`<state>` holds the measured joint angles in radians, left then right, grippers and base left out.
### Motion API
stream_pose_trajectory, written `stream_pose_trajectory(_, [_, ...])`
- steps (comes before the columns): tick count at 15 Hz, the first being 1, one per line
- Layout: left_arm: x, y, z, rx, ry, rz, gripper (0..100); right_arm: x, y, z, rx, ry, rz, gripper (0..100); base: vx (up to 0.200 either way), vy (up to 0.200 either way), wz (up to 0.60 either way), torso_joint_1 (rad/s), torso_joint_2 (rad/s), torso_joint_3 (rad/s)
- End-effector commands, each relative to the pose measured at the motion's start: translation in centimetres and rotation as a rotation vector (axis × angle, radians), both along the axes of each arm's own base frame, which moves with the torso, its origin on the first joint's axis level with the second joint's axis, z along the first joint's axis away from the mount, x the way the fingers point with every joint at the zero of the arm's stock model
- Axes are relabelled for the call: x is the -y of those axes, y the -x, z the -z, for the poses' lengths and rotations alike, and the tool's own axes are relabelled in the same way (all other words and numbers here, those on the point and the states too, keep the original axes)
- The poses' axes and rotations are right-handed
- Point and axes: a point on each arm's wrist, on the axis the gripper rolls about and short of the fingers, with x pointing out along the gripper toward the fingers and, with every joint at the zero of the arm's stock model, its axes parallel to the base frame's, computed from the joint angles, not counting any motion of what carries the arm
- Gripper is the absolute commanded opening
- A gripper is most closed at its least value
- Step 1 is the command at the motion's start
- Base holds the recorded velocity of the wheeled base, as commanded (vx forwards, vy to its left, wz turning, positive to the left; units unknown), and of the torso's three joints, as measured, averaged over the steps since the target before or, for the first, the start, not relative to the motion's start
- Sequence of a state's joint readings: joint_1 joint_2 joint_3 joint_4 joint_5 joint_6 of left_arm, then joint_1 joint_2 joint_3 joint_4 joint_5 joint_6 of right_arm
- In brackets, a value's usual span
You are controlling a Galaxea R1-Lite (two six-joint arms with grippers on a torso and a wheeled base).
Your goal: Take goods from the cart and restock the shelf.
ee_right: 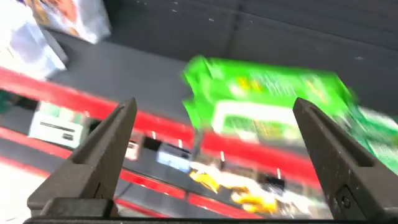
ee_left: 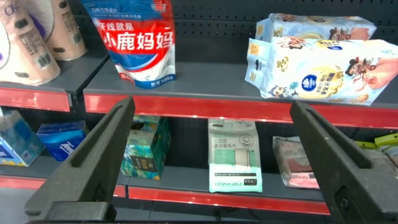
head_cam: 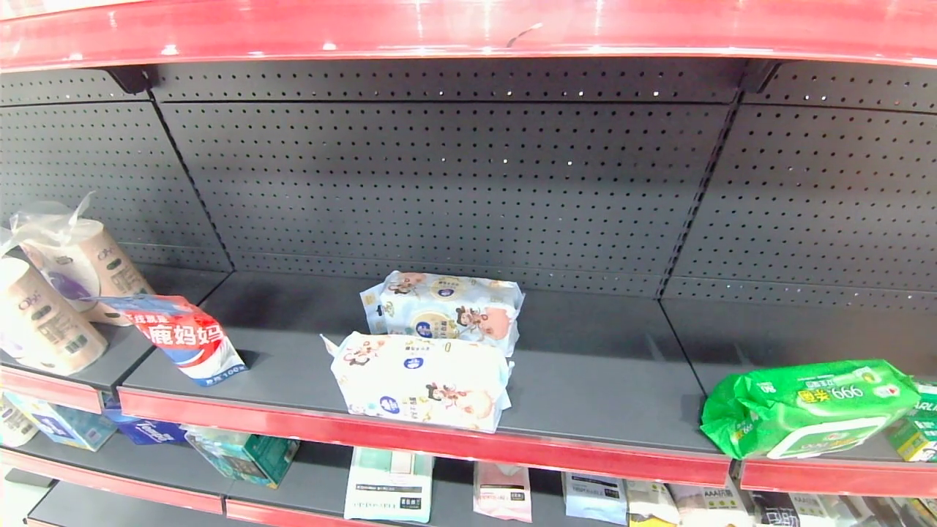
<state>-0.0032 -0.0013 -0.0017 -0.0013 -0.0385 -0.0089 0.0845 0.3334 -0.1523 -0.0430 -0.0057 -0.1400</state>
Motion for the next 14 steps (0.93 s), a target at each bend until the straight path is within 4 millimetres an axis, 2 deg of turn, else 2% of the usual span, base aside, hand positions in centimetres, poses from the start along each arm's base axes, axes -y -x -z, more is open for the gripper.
stream_pose_trajectory(1, [0.0, 0.0, 0.0, -0.001, 0.000, 0.000, 100, 0.3, 2.4, 3.1, 0.107, -0.019, 0.083, 100, 0.000, 0.000, 0.00, 0.000, 0.00, 0.000])
stream_pose_trajectory(2, [0.0, 0.0, 0.0, -0.001, 0.000, 0.000, 100, 0.3, 2.0, 4.5, 0.080, -0.023, 0.121, 100, 0.000, 0.000, 0.00, 0.000, 0.00, 0.000])
stream_pose_trajectory(5, [0.0, 0.0, 0.0, -0.001, 0.000, 0.000, 100, 0.4, 1.9, 4.3, 0.102, -0.107, 0.146, 100, 0.000, 0.000, 0.00, 0.000, 0.00, 0.000])
stream_pose_trajectory(7, [0.0, 0.0, 0.0, -0.001, 0.000, 0.000, 100, 0.2, 1.9, 4.4, 0.096, -0.127, 0.082, 100, 0.000, 0.000, 0.00, 0.000, 0.00, 0.000])
stream_pose_trajectory(9, [0.0, 0.0, 0.0, -0.001, 0.000, 0.000, 100, 0.2, 2.0, 5.0, 0.036, -0.139, 0.075, 100, 0.000, 0.000, 0.00, 0.000, 0.00, 0.000])
stream_pose_trajectory(11, [0.0, 0.0, 0.0, -0.001, 0.000, 0.000, 100, 0.0, 2.1, 5.0, 0.059, -0.135, 0.162, 100, 0.000, 0.000, 0.00, 0.000, 0.00, 0.000])
stream_pose_trajectory(14, [0.0, 0.0, 0.0, -0.001, 0.000, 0.000, 100, 0.1, 2.6, 5.2, 0.123, -0.141, 0.104, 100, 0.000, 0.000, 0.00, 0.000, 0.00, 0.000])
